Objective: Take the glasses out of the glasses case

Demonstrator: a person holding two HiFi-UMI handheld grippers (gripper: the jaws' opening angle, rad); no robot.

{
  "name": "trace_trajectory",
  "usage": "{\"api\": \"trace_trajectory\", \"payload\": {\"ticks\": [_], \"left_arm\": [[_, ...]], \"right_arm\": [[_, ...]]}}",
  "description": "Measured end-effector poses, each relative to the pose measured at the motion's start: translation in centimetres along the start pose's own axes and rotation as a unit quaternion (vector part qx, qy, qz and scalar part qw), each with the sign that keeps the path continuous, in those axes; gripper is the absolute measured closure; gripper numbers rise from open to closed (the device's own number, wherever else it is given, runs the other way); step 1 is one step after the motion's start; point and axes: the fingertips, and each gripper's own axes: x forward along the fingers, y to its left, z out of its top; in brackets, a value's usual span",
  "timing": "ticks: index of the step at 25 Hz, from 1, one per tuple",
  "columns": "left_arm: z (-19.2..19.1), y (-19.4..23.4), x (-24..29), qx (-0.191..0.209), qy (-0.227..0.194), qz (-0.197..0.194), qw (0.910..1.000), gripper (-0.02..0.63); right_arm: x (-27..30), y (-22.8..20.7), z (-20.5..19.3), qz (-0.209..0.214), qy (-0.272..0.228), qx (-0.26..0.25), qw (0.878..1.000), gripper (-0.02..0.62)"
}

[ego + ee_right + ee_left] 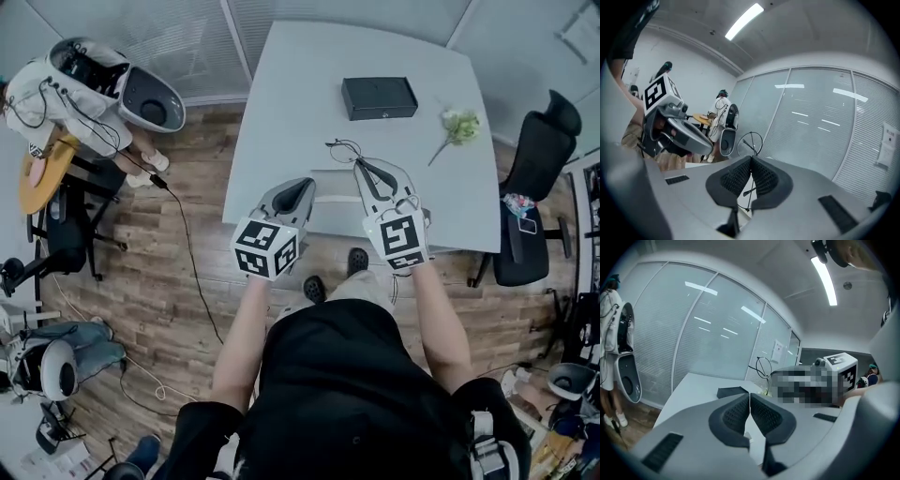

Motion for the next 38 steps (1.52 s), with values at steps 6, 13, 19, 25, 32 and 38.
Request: {"api": "trace_trajectory", "payload": {"ticks": [6,13,19,25,32,38], "left_arm": [[2.4,-1.8,-0.2,0.016,-0.027,-0.025,0.9992,0.581],[3.6,-3.6,0.0,0.024,-0.038,-0.043,0.9980,0.581],[3.8,-3.5,0.4,0.023,-0.036,-0.045,0.9981,0.581],[3.4,-3.3,0.7,0.024,-0.028,-0.049,0.9981,0.581],[3.2,-3.0,0.7,0.020,-0.028,-0.046,0.9984,0.581],[3.0,-3.3,1.2,0.020,-0.028,-0.049,0.9982,0.581]], "right_arm": [[-2.9,-1.1,2.5,-0.014,-0.048,0.076,0.996,0.572],[-5.3,-2.1,2.9,0.001,-0.097,0.171,0.981,0.574],[-5.5,-2.2,2.7,0.000,-0.100,0.186,0.977,0.575],[-5.3,-2.2,2.5,0.005,-0.099,0.202,0.974,0.575],[-5.4,-2.2,2.1,0.008,-0.098,0.206,0.974,0.575],[-5.5,-2.7,2.0,0.008,-0.104,0.215,0.971,0.575]]}}
